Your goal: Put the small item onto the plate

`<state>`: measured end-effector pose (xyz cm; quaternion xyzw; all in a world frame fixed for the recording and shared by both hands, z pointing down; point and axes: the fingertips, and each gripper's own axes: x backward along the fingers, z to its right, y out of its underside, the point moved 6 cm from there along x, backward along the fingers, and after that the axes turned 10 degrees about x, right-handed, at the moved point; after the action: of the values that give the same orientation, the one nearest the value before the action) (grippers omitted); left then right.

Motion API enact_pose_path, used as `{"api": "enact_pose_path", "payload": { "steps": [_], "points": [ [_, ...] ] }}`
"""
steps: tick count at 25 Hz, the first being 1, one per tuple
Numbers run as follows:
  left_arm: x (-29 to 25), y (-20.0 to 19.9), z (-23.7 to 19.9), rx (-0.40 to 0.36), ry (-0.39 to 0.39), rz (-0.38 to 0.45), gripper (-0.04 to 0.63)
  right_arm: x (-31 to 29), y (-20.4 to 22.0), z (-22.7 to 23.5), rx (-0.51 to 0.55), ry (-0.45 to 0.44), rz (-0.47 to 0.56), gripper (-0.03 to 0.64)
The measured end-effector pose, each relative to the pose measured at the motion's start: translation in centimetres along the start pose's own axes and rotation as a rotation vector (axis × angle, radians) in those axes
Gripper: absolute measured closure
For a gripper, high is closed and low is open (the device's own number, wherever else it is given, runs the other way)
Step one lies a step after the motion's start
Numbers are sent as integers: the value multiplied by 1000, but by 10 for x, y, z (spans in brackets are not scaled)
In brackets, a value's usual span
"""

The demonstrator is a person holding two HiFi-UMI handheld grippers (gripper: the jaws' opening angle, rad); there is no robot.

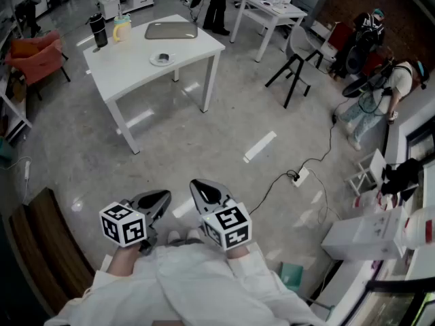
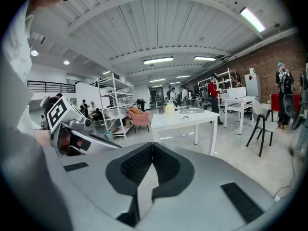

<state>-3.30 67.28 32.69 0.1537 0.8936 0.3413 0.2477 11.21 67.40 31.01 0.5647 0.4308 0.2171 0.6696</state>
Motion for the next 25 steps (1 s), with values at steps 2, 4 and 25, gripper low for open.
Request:
{"api": "enact_pose_path", "payload": {
  "steps": [2,4,25],
  "points": [
    [-2,0,-2,8,2,-1,584,-1,1,0,6,0,-3,601],
    [-3,1,-4,24,8,-2,584,-2,2,1,9,0,-7,601],
    [-40,-9,-5,-4,-10,-20,584,-11,14,24,-60,-80,27,600]
  ]
}}
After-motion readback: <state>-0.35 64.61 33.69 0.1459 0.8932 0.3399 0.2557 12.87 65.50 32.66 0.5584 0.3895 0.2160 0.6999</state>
